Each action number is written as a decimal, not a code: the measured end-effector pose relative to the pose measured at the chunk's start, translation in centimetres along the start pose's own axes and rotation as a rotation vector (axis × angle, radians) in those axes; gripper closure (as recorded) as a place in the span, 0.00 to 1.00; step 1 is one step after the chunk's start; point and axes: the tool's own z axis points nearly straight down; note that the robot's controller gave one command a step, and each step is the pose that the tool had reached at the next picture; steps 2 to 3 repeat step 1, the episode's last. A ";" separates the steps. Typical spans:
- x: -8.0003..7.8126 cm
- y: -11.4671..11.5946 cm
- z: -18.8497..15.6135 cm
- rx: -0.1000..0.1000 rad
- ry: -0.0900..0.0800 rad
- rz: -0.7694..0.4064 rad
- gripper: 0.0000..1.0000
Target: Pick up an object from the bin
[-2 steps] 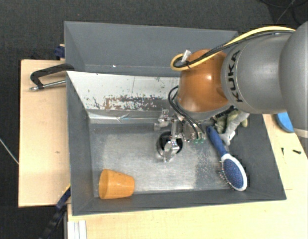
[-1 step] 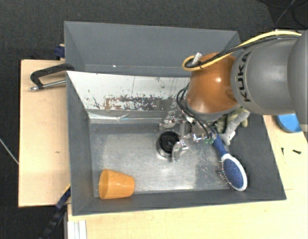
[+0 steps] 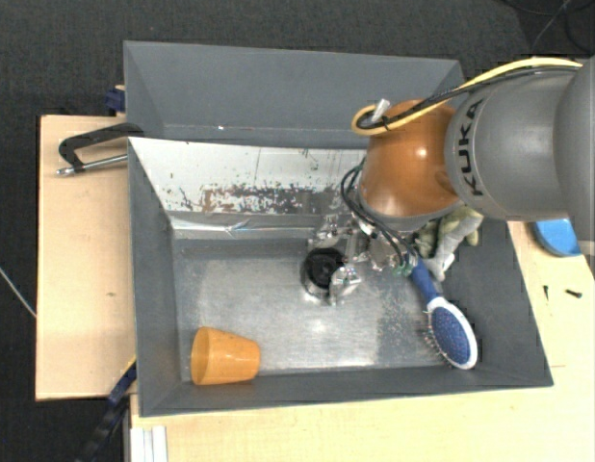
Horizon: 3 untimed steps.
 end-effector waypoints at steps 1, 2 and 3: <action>0.3 0.0 -12.8 0.006 0.000 -0.009 1.00; 0.3 0.0 -12.8 0.006 0.000 -0.009 1.00; 0.3 0.0 -12.8 0.006 0.000 -0.009 1.00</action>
Offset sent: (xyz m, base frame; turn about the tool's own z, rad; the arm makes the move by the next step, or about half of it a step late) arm -0.0079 -0.0031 0.1219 -0.0095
